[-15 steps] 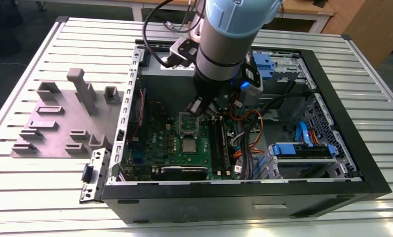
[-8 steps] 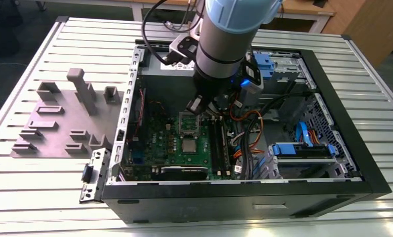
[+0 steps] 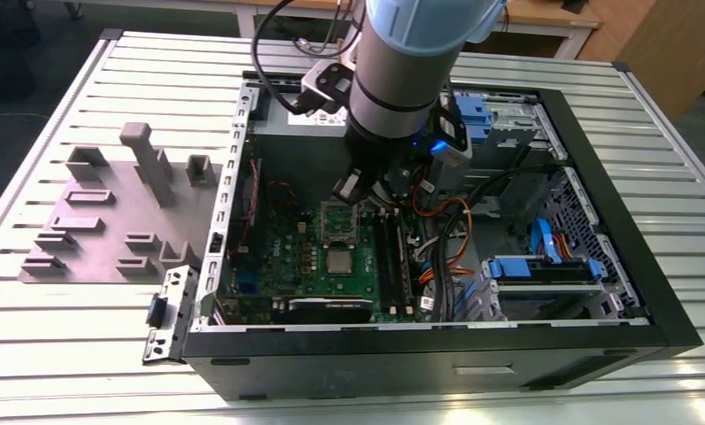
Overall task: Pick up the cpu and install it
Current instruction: 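Close the cpu cover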
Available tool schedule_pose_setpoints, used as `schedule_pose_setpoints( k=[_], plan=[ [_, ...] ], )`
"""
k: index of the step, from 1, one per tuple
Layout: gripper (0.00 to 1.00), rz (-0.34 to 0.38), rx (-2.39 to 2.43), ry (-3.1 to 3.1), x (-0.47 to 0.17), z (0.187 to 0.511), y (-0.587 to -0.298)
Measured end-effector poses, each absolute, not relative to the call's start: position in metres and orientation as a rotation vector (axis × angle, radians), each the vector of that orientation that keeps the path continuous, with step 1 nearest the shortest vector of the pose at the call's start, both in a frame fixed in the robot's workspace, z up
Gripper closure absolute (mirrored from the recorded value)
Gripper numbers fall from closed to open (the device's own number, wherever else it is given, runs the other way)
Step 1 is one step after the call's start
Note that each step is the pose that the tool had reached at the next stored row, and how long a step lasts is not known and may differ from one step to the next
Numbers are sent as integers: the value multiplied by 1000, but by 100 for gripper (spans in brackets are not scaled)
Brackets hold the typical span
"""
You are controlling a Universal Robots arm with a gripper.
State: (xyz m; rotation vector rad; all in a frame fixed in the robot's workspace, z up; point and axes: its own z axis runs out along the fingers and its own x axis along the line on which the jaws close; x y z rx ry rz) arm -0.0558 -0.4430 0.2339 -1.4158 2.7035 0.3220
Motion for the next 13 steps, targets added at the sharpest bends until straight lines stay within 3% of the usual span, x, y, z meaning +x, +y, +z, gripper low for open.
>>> schedule_pose_setpoints(
  k=[13],
  plan=[
    [90,309,-1418,2709,-56,239,-446]
  ],
)
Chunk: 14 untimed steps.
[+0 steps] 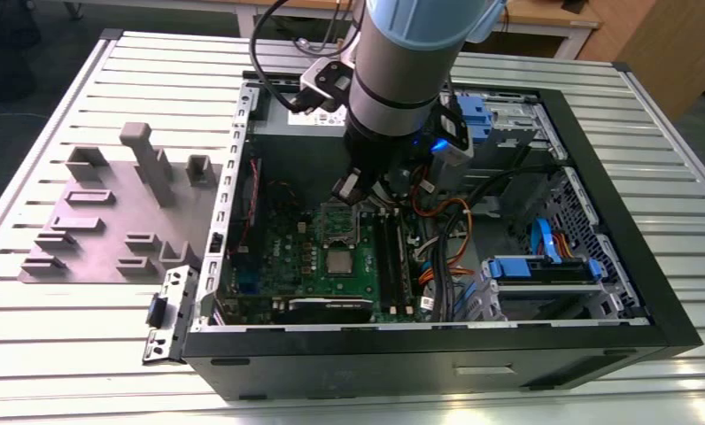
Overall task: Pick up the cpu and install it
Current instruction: 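Close the cpu cover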
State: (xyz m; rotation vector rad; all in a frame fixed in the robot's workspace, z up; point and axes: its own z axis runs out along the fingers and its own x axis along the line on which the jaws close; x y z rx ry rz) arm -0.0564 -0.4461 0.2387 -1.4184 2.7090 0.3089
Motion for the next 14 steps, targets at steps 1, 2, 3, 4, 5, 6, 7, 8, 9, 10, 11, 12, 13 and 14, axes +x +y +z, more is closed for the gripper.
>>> schedule_pose_setpoints(
  k=[1,2,3,4,5,6,7,8,9,10,11,12,13,14],
  plan=[
    [90,308,-1418,2709,-56,239,-446],
    [90,306,-1419,2710,-56,239,-447],
    [90,305,-1419,2711,-56,239,-447],
    [90,303,-1420,2711,-56,239,-447],
    [90,300,-1420,2713,-56,240,-448],
    [90,297,-1421,2714,-56,240,-448],
    [90,294,-1421,2715,-56,240,-449],
    [90,291,-1422,2716,-56,240,-449],
    [90,288,-1422,2718,-56,240,-450],
    [90,285,-1423,2719,-56,240,-450],
    [90,282,-1423,2720,-56,240,-450],
    [90,281,-1424,2720,-56,241,-450],
    [90,281,-1424,2720,-56,241,-450],
    [90,281,-1425,2720,-56,241,-450]
  ],
)
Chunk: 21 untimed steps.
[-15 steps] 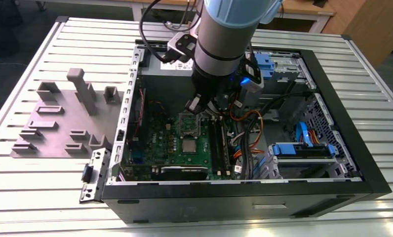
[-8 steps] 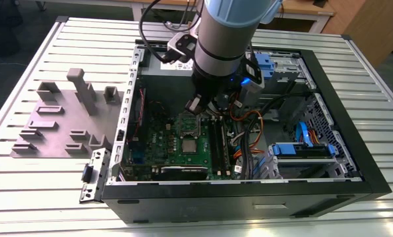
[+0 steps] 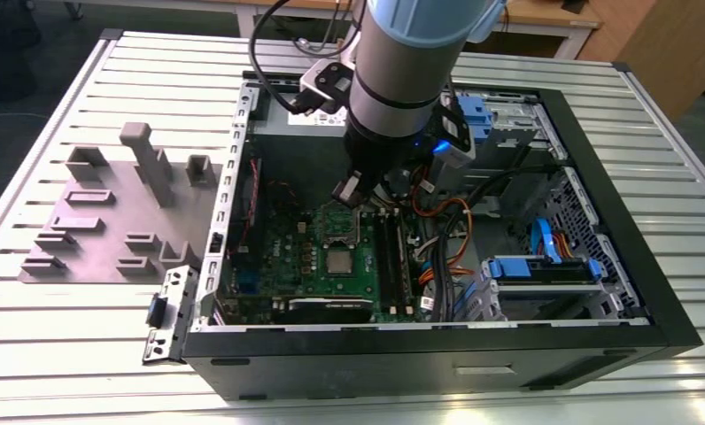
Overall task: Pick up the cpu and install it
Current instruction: 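Close the cpu cover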
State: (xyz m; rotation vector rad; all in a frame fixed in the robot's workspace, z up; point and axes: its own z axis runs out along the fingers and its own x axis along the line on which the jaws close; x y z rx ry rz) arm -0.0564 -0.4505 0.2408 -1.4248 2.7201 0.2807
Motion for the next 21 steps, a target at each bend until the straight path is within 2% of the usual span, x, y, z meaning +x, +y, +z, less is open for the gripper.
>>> schedule_pose_setpoints(
  k=[21],
  plan=[
    [90,282,-1457,2705,-57,246,-457]
  ],
)
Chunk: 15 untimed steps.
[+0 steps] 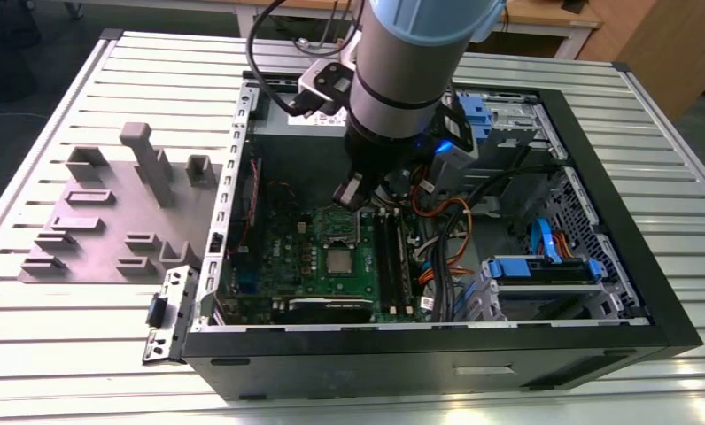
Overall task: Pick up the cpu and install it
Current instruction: 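Close the cpu cover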
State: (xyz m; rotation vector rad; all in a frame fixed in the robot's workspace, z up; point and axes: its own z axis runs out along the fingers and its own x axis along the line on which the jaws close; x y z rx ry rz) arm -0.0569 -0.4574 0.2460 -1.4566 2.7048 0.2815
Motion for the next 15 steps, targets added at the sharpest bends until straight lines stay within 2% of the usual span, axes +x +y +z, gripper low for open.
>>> schedule_pose_setpoints(
  k=[15],
  plan=[
    [90,282,-1457,2705,-57,246,-462]
  ],
)
